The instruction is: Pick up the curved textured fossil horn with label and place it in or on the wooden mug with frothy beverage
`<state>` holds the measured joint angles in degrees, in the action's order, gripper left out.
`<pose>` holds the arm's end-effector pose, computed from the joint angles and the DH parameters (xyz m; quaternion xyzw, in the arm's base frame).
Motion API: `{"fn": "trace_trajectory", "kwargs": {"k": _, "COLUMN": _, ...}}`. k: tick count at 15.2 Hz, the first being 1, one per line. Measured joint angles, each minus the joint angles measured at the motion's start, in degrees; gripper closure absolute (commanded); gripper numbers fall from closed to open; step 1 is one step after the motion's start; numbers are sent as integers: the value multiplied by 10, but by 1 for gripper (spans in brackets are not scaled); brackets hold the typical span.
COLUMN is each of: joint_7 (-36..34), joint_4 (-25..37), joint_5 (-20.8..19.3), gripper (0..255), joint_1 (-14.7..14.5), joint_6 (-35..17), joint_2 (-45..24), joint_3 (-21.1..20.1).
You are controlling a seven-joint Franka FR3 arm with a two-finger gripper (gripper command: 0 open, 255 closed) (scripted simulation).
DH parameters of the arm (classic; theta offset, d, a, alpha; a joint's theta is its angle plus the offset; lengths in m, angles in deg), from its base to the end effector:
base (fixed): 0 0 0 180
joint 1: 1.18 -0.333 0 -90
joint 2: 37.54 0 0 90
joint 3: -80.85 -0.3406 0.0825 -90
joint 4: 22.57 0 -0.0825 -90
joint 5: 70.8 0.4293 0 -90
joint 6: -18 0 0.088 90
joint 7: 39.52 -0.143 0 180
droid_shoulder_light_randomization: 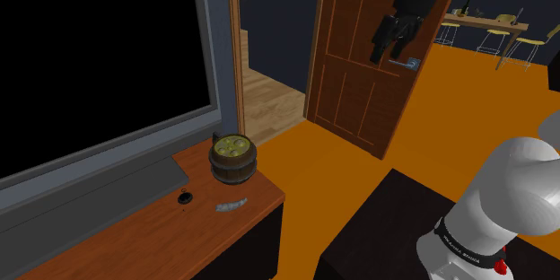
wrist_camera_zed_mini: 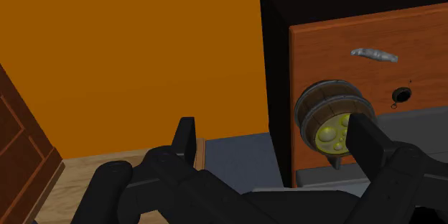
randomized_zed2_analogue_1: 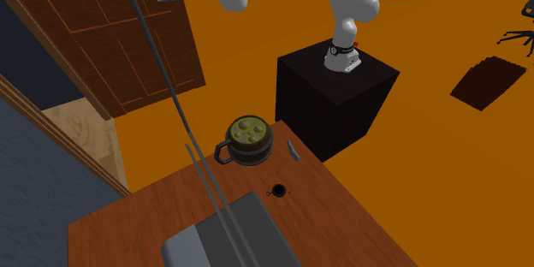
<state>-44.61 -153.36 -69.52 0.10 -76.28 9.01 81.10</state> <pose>0.3398 -0.0065 0.6269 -0.9945 0.0568 -0.0870 0.0155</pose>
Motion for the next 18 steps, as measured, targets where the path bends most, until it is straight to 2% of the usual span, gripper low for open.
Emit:
{"fn": "trace_trajectory", "kwargs": {"k": 2, "joint_7": 4, "joint_4": -3, "joint_5": 0, "gripper": 0, "joint_1": -3, "joint_6": -7, "joint_2": -5, "joint_3": -1}}
{"fn": "trace_trajectory", "kwargs": {"k": 7, "joint_7": 46, "joint_4": -25, "joint_5": -5, "gripper": 0, "joint_1": -28, "joint_6": -79, "joint_2": -62, "joint_3": -10}}
{"fn": "trace_trajectory", "kwargs": {"k": 18, "joint_7": 135, "joint_4": -26, "joint_5": -21, "gripper": 0, "joint_1": -81, "joint_6": -249, "joint_2": -246, "joint_3": -42}}
